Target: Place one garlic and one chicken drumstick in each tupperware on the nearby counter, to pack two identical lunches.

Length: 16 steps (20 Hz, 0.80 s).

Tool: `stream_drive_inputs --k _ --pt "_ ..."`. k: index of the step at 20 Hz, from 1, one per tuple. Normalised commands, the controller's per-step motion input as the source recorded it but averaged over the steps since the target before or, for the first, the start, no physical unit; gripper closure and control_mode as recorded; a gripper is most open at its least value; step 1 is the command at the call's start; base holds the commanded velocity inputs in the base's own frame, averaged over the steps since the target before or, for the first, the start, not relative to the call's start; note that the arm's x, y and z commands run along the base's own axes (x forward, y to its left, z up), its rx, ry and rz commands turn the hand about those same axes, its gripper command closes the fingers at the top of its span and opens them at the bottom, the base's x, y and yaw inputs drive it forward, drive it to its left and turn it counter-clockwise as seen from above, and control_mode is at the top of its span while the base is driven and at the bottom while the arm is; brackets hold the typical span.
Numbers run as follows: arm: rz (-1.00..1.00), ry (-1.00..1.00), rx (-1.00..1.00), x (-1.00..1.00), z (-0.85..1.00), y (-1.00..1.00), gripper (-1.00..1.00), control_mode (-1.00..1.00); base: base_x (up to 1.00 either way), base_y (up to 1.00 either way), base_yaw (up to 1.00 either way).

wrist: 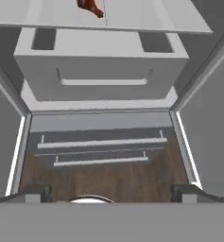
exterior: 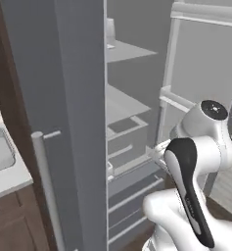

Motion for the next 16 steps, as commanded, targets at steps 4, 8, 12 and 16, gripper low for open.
stream_drive_inputs --k 4,8,12,16 --pt "0.00 0.00 0.00 0.00 0.00 0.00 -1.00 1.00 0.93 -0.24 0.62" --pt "0.00 0.00 0.00 0.00 0.00 0.00 -1.00 1.00 0.80 -0.59 0.42" --pt "0.00 -0.01 0.00 0.35 -0.06 0.00 -1.00 -1.00 0.23 -0.03 0.07" --pt "0.00 -0.08 0.05 0.99 -0.07 0.00 -1.00 -1.00 0.00 0.00 0.00"
